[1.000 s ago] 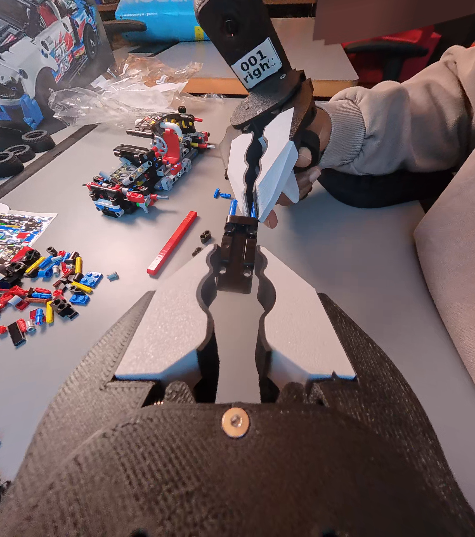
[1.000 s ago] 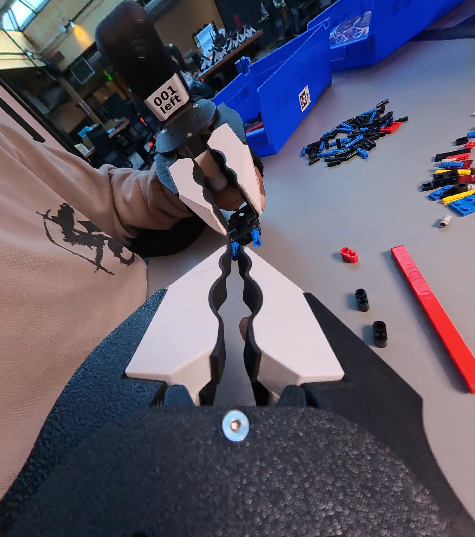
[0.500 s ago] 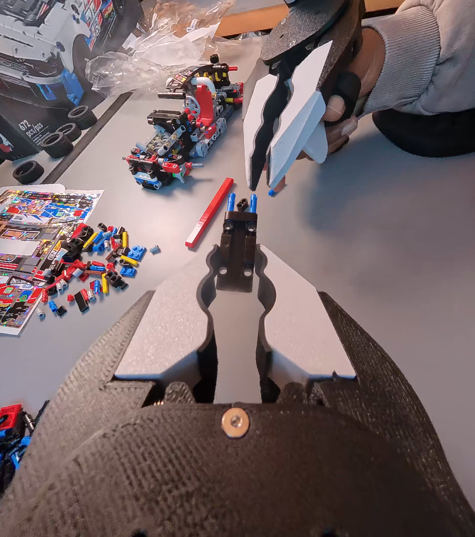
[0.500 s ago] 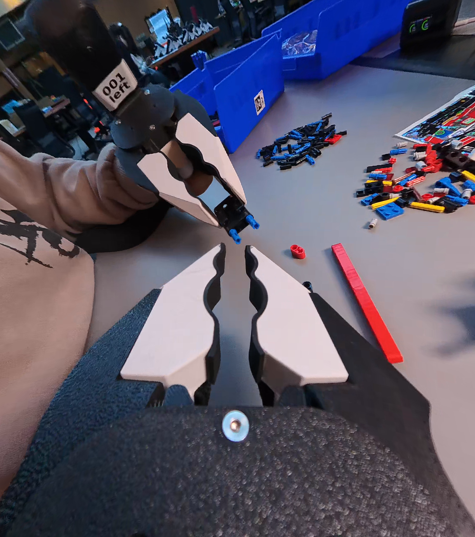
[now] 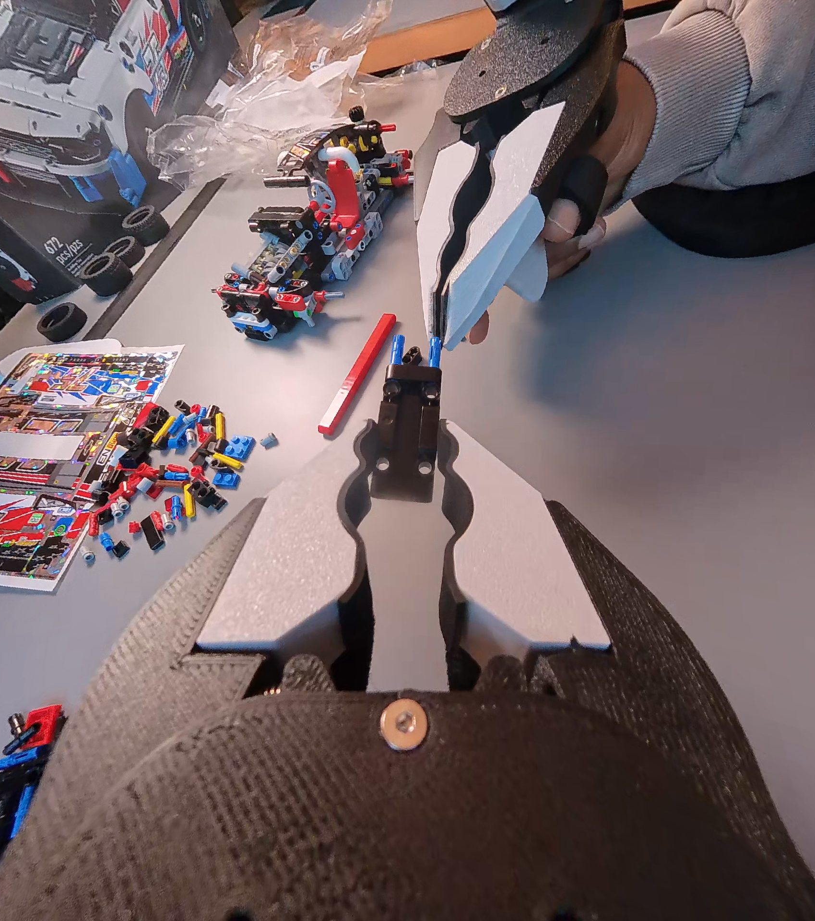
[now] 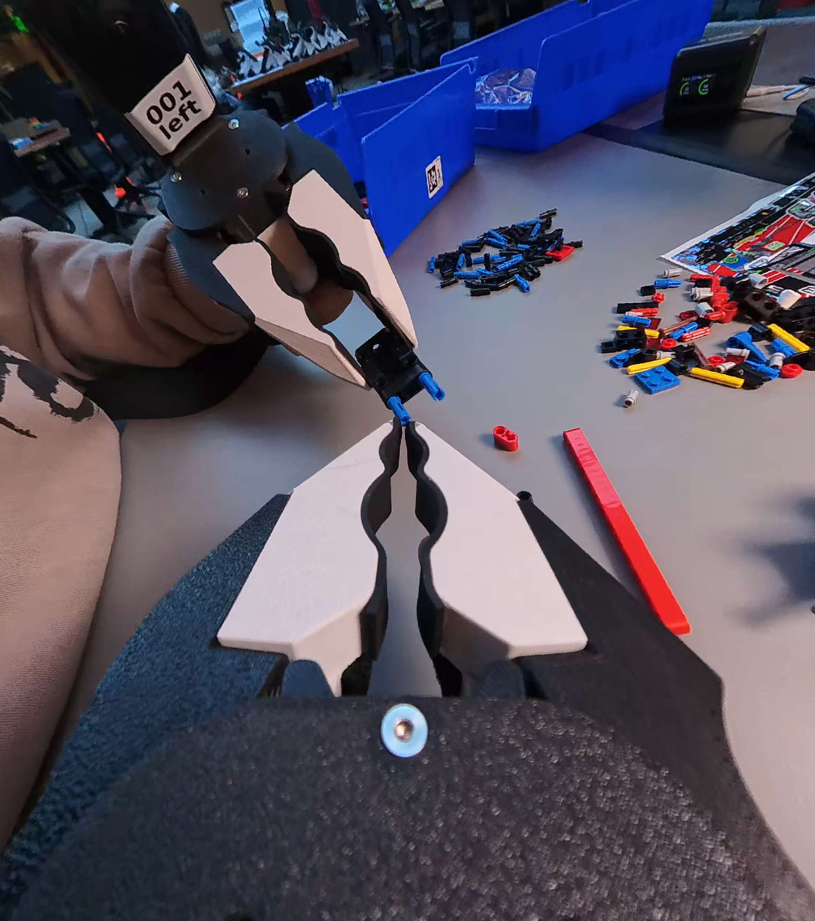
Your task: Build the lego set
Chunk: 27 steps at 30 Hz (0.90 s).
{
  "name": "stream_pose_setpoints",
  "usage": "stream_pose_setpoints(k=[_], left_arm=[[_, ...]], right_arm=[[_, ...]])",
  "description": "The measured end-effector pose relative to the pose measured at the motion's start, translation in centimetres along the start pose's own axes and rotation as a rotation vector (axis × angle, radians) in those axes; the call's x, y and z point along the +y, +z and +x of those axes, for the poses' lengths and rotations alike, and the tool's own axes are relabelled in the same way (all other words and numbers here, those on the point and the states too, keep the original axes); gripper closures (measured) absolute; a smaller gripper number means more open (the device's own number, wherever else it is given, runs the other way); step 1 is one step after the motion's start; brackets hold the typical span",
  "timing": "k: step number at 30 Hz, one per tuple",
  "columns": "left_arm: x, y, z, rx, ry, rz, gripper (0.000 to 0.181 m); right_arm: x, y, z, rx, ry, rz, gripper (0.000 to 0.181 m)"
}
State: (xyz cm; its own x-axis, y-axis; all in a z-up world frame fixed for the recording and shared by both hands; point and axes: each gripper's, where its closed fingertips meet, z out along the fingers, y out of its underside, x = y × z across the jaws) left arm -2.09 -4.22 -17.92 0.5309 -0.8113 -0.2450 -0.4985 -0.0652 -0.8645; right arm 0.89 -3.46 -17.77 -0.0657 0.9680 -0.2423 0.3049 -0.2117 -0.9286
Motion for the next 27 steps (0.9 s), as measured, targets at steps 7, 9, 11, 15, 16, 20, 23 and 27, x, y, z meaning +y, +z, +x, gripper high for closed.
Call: stream_pose_setpoints(k=[7, 9, 11, 15, 16, 20, 23, 27], left_arm=[[1.1, 0.1, -0.5, -0.056, 0.076, -0.071, 0.159], [1.7, 0.0, -0.8, -0.079, 0.095, -0.100, 0.159], [2.1, 0.0, -1.1, -0.102, 0.112, -0.122, 0.159], [2.4, 0.1, -1.2, -0.112, 0.136, -0.138, 0.159], [2.3, 0.1, -1.1, -0.110, 0.137, -0.132, 0.159], [0.8, 0.1, 0.0, -0.081, 0.165, -0.063, 0.159], [-0.3, 0.0, 0.8, -0.070, 0.197, -0.023, 0.158], [-0.7, 0.0, 1.4, -0.055, 0.219, -0.011, 0.158]], right_arm=[[-0.8, -1.1, 1.1, 0.036, -0.025, 0.014, 0.172], [-1.3, -1.9, 1.7, 0.068, -0.037, 0.033, 0.170], [-1.6, -2.4, 2.3, 0.092, -0.048, 0.038, 0.168], [-1.3, -2.2, 2.5, 0.100, -0.038, 0.029, 0.169], [-1.1, -1.9, 2.5, 0.104, -0.033, 0.025, 0.170], [-0.5, -0.7, 1.6, 0.071, -0.001, 0.012, 0.169], [-0.3, -0.2, 0.5, 0.011, 0.035, 0.003, 0.169], [-0.7, -0.2, -0.4, -0.044, 0.058, 0.027, 0.174]])
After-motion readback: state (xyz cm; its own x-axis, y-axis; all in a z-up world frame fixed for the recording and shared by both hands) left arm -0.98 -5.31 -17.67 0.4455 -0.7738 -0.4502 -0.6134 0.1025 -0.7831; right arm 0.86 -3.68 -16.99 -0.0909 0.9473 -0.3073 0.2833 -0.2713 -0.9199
